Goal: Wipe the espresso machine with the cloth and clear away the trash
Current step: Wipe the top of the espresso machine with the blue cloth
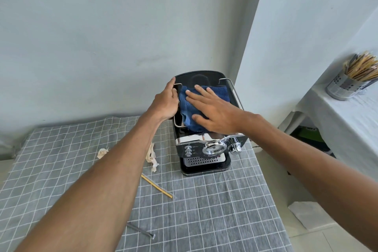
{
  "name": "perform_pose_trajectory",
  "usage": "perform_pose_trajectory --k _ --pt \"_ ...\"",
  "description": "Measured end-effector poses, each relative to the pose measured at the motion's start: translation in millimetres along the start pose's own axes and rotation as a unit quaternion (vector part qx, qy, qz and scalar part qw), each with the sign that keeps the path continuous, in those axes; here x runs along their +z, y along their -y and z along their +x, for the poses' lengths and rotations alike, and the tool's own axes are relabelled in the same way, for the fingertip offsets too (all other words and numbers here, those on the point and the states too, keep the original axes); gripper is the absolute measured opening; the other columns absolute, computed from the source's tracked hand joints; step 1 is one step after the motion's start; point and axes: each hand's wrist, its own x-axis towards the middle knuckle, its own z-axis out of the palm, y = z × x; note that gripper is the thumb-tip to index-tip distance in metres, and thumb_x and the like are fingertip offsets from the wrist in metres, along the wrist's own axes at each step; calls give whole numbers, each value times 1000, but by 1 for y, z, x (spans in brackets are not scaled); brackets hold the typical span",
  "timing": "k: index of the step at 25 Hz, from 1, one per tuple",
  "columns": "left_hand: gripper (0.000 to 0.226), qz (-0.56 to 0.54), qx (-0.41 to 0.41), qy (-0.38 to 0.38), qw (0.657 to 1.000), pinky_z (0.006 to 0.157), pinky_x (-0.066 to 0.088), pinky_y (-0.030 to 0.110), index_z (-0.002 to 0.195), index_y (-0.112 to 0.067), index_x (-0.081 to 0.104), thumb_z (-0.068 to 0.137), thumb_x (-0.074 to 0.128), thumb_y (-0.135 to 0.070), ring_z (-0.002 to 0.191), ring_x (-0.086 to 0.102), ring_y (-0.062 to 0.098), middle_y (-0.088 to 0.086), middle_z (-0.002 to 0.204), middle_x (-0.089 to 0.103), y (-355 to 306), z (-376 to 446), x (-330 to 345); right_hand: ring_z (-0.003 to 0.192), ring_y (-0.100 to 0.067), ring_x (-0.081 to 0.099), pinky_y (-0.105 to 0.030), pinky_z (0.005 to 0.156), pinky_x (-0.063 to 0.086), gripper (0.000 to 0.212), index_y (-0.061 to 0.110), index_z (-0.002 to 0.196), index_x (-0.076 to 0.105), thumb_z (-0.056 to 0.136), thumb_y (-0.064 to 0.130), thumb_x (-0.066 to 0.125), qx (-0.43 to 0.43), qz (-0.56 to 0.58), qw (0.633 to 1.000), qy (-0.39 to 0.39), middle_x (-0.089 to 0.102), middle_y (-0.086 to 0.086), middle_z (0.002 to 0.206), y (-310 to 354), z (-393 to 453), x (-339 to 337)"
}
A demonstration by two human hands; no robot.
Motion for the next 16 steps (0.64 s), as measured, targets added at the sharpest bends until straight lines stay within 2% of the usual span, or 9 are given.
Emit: perform_pose_trajectory --k 3,5,7,9,13,14,16 --pt "51 1 -5 3 1000 59 43 24 163 -41 19 112 23 -36 69 56 10 0 102 63 0 -1 1 159 -22 -16 -43 130 -8 69 8 166 9 111 45 29 -28 -21 999 41 -3 -5 174 -8 -11 -2" --pt "51 2 -4 4 1000 62 43 32 163 -41 19 112 23 -35 72 60 14 3 103 65 0 -1 1 159 -26 -15 -46 130 -5 69 7 165 6 112 44 28 7 -36 998 52 -6 -8 174 -9 5 -9" --pt "51 -2 -2 6 1000 69 43 33 163 -40 18 112 23 -35 77 62 18 3 112 63 1 0 1 160 -31 -13 -49 130 -2 67 5 165 7 112 40 28 67 -38 996 40 -6 -11 174 -5 24 -12" --pt "51 -5 -3 8 1000 65 45 33 163 -41 17 112 23 -35 78 64 21 3 113 62 1 0 1 160 -34 -11 -51 129 -1 66 4 165 8 112 39 28 91 -47 995 17 -3 -13 174 3 30 -7" --pt "51 7 -6 4 1000 56 41 28 163 -43 17 112 24 -38 71 61 16 6 100 65 2 2 3 160 -30 -9 -49 130 -3 72 4 164 11 109 49 23 17 -64 998 -3 3 -10 174 9 -6 15" --pt "51 9 -5 4 1000 56 40 27 163 -43 18 112 23 -39 71 61 16 7 100 67 2 3 3 160 -28 -10 -47 130 -3 73 5 165 10 108 51 21 8 -54 998 7 2 -8 174 3 -13 14" --pt "50 4 1 -4 1000 65 43 29 162 -41 22 112 23 -39 81 65 21 12 113 70 3 4 4 160 -25 -13 -46 130 -2 73 8 165 6 109 51 21 29 -27 999 19 -4 -7 174 -7 -6 7"
